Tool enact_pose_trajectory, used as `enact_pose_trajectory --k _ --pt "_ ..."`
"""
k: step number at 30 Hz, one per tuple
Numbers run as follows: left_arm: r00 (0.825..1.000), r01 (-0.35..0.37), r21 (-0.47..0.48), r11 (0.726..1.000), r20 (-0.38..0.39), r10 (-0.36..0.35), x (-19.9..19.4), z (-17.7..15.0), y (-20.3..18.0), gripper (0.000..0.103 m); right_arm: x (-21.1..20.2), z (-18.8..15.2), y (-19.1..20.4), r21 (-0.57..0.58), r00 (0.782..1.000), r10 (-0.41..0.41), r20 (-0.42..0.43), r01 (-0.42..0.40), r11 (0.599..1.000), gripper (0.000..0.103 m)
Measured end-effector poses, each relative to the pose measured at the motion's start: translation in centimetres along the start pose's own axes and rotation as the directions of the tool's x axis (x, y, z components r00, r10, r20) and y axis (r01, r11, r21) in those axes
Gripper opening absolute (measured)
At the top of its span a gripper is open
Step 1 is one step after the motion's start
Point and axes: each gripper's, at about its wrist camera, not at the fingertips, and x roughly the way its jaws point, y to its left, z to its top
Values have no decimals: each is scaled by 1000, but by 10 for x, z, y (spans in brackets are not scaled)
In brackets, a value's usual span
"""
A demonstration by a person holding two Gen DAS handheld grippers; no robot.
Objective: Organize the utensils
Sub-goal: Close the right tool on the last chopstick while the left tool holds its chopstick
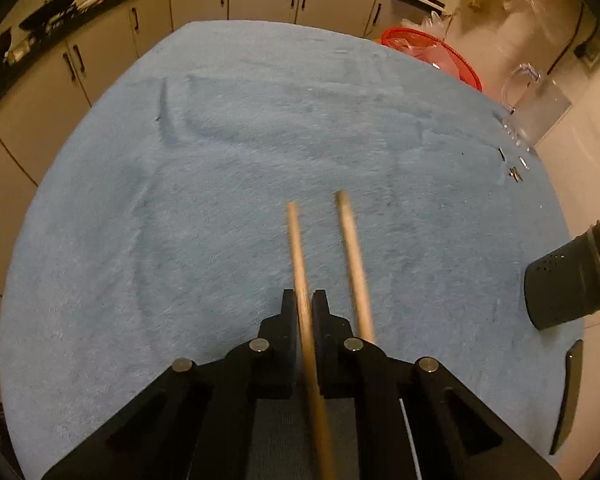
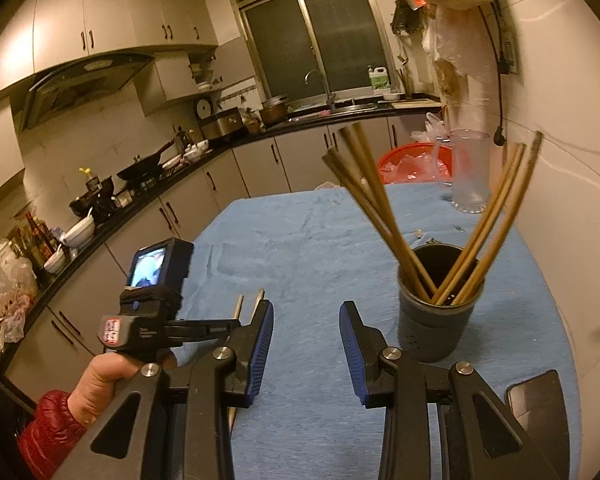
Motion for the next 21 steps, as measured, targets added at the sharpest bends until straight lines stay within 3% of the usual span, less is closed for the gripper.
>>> enact_pose_trajectory --k 3,7,11,15,21 --pt "1000 14 -22 1000 8 -14 -10 -14 24 7 13 2 10 -35 999 2 -48 -4 999 37" --pt "999 45 -51 998 14 -44 -19 -29 52 7 54 9 29 -62 983 34 -179 -46 997 37" --pt "995 95 -60 994 2 -95 -19 -30 63 8 124 21 42 -22 940 72 -334 -84 996 37" --pt "996 90 -33 995 -2 -90 -17 -27 59 9 195 29 41 13 893 45 -447 -44 999 37" --pt "997 82 -9 997 3 -82 -11 -17 51 9 256 32 57 -39 847 -18 -531 -3 999 37"
